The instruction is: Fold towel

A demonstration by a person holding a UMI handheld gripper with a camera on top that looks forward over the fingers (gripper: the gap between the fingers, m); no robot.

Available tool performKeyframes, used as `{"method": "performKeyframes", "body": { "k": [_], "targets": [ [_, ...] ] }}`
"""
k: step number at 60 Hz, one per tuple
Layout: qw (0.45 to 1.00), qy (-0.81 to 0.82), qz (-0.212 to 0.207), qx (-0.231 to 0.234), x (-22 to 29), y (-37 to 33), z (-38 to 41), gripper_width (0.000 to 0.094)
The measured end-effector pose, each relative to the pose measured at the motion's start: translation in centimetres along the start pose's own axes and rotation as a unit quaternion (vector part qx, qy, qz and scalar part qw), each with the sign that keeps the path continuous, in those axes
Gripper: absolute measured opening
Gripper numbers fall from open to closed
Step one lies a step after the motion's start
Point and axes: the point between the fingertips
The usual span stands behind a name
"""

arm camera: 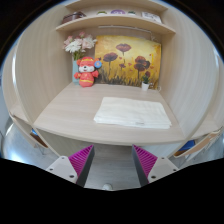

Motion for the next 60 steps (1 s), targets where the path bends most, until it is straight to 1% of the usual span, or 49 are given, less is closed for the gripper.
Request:
{"method": "performKeyframes", "body": {
  "k": [9, 15, 21, 27, 32, 33, 34, 35, 36, 39, 43, 50, 56, 58, 60],
  "targets": [
    [1.000, 0.005, -0.001, 0.008, 5.9, 7.0, 1.8, 0.0749],
    [1.000, -0.001, -0.003, 0.004, 10.2, 11.2, 2.7, 0.0748],
    [1.000, -0.014, 0.004, -0.003, 13.5, 15.0, 3.3, 0.0745],
    [1.000, -0.018, 0.019, 0.002, 14.9, 18.7, 4.2, 0.0738],
    [0.998, -0.029, 0.051, -0.008, 13.9, 20.7, 4.4, 0.0709],
    [0.998, -0.032, 0.050, -0.006, 14.4, 20.2, 4.4, 0.0679],
    [0.999, -0.030, 0.041, -0.010, 14.6, 20.5, 4.1, 0.0622],
    [0.999, -0.027, 0.042, -0.020, 14.3, 20.8, 3.8, 0.0548],
    [0.998, -0.026, 0.044, -0.023, 14.4, 20.6, 3.9, 0.0500],
    [0.999, -0.013, 0.034, -0.024, 14.4, 20.7, 3.6, 0.0366],
    [0.999, -0.007, 0.023, -0.049, 14.4, 20.8, 2.3, 0.0116],
    [0.999, -0.010, 0.026, -0.045, 14.5, 20.7, 2.0, 0.0079],
    [0.998, -0.008, 0.048, -0.026, 14.9, 20.2, 2.1, 0.0066],
    [0.999, -0.012, 0.047, -0.020, 15.6, 19.4, 1.9, 0.0065],
    [0.999, -0.017, 0.036, -0.024, 16.8, 18.3, 1.1, 0.0066]
  ]
}}
Point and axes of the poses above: the point between the fingertips, and its own axes, seen from behind it with the camera up: z to the left, x up, y forward, the way the camera looks, and after that the axes turned 10 degrees about z, right-handed
